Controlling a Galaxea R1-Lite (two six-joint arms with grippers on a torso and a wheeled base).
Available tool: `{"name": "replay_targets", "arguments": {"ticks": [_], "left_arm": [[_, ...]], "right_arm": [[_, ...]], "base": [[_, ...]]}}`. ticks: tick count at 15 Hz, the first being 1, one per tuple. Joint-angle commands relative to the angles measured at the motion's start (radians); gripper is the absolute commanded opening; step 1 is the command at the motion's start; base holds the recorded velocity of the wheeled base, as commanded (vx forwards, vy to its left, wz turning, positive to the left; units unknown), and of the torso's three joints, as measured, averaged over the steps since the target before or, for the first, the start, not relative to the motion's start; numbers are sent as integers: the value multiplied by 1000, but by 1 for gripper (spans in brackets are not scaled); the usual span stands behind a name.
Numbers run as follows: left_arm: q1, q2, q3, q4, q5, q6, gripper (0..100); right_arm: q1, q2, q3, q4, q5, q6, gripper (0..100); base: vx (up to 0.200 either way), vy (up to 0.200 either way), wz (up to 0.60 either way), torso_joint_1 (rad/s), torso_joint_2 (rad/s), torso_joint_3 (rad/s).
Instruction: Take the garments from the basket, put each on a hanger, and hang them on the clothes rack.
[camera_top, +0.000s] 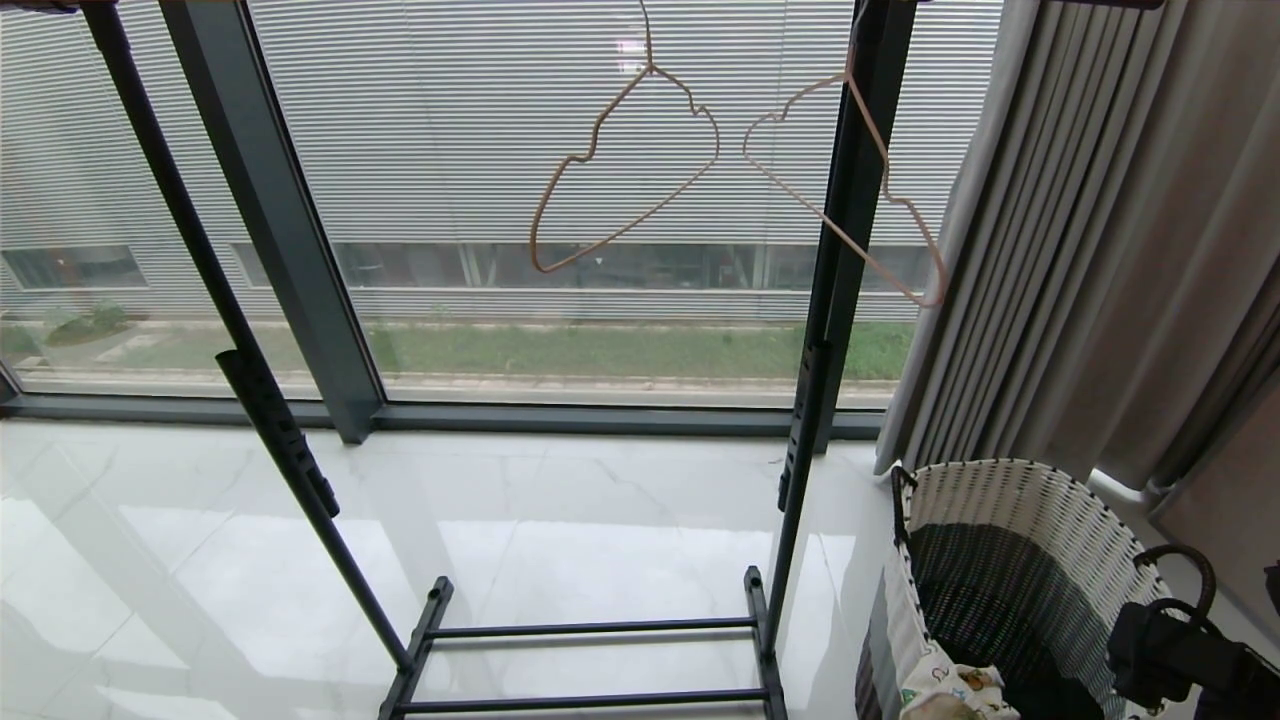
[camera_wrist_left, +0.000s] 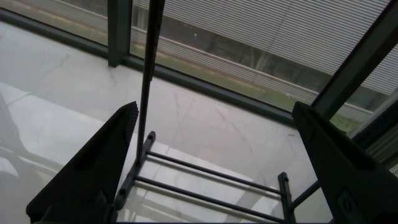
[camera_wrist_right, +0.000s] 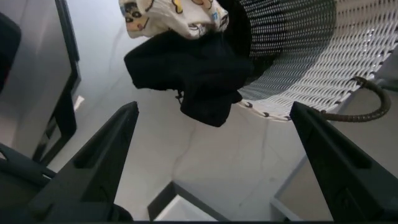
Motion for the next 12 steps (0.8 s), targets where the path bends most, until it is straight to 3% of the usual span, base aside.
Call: {"name": "replay_targets", "arguments": {"ticks": [1, 6, 12], "left_arm": [[0, 1, 0, -1, 1, 0, 100], [0, 1, 0, -1, 1, 0, 100], [0, 1, 0, -1, 1, 0, 100]], "right_arm": [[-44, 240, -3, -60, -22, -46, 100], [-72, 329, -3, -109, -64, -46, 100], [-73, 441, 6, -302, -60, -99, 100]], "base": [[0, 0, 0, 0, 0, 0], [0, 0, 0, 0, 0, 0], [0, 0, 0, 0, 0, 0]]}}
